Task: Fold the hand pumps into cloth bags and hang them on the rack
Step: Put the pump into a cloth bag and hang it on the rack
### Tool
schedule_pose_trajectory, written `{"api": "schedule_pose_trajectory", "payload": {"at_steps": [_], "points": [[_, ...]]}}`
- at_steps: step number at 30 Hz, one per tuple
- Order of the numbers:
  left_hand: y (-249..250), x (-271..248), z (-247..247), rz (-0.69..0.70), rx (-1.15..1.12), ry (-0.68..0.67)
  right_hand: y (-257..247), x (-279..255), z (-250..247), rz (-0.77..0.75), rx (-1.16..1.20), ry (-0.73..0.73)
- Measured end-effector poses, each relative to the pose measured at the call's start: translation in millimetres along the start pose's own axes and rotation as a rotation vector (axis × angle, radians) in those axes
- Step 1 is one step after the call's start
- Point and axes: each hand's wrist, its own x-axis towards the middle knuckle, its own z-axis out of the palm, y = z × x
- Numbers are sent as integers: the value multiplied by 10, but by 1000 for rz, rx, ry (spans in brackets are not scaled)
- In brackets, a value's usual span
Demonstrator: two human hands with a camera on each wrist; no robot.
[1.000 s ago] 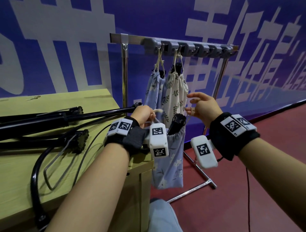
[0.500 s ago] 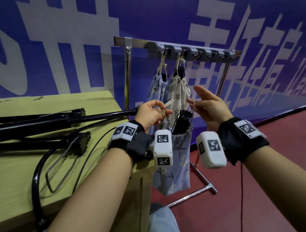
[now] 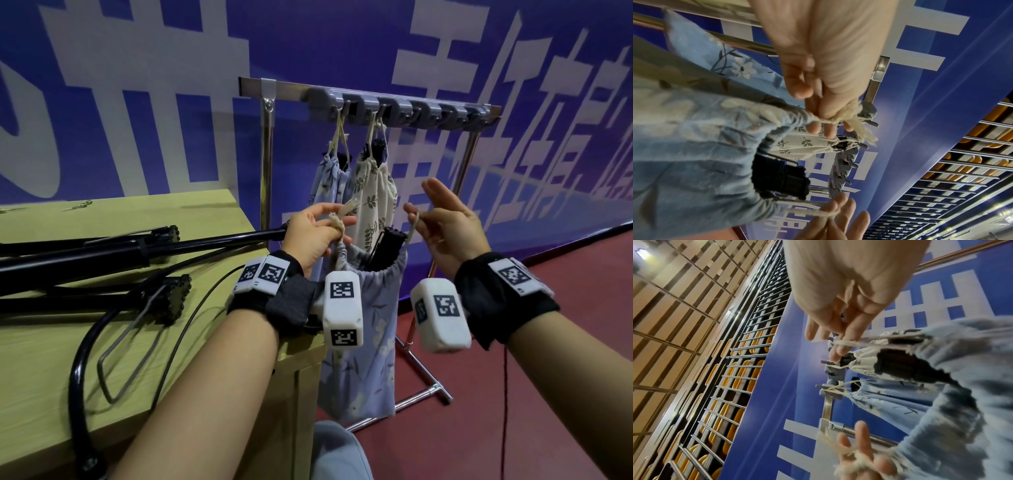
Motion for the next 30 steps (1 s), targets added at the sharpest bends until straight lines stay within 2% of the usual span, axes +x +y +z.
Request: {"api": "schedule_pose_trajectory", "payload": {"at_steps": [2,4,7,10,13,16,19,23,25,28,30], "points": [[13,8,-7,-50,-12,22,24,28,-12,16,-18,-28],[1,27,-10,-126,-4,8,96,51,-14,-11,-178,-36],[-41,47,-7,-260,32,-7,191,52,-8,-104,-630,-7],[-75,91,-13,-369,-46,39,245,54,-35,-109,-988,-44],[-69,117,-15,-376,-129,107,237,53,-59,-97,-1404,-187],[-54,113,-25,-356,-211,159,225,52,-32,13,-1715,-268],[-35,95,-38,-382,-207,129,235,40,8,122,-1822,-302],[-27,42,-6,-450,-138,27,235,0,35,73,-1755,-374],[-43,51,5,-427,-129,-8,229,-29,16,18,-1748,-413],[-6,26,45,-332,-98,-94,247,-82,11,-49,-1872,-518],[13,5,49,-281,-60,-124,239,-101,22,-65,-1851,-559]]}}
